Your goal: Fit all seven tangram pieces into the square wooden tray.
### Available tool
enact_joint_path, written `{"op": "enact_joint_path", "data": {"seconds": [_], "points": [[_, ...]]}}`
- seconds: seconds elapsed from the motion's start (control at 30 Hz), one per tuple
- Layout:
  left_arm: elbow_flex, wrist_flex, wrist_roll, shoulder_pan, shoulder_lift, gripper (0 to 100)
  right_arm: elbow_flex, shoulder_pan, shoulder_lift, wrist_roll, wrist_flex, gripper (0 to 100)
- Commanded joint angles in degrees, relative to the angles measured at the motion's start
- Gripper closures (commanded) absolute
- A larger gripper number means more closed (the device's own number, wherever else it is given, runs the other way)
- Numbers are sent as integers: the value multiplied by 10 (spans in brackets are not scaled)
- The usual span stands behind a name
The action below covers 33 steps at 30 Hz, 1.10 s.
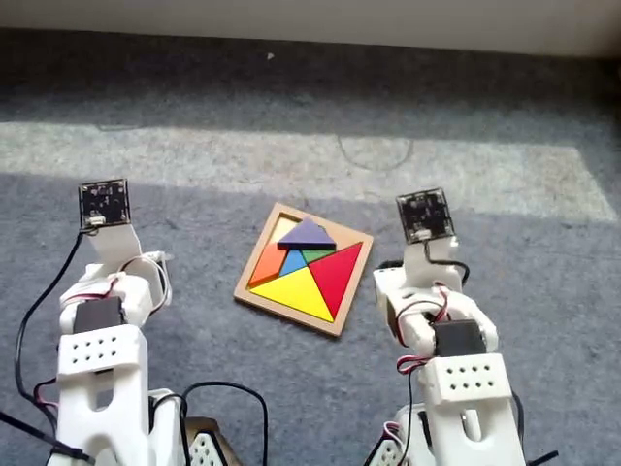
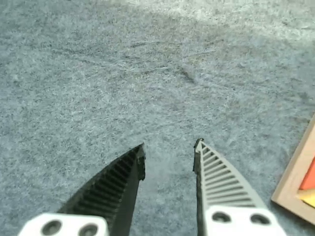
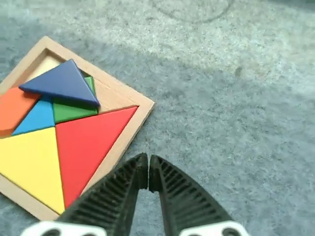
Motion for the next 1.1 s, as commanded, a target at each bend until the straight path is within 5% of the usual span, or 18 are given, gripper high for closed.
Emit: {"op": "enact_joint_path", "data": {"seconds": [0.0,0.37,0.77,1.07], "points": [[-54,-8,-4,48,-7,818,24,44,-42,-44,-56,983],[-265,105,-4,197,14,818,138,67,-155,-41,-141,983],[-531,191,-43,296,370,818,211,70,-301,-40,-143,979],[-589,189,-45,349,451,818,245,80,-364,-40,-145,978]]}}
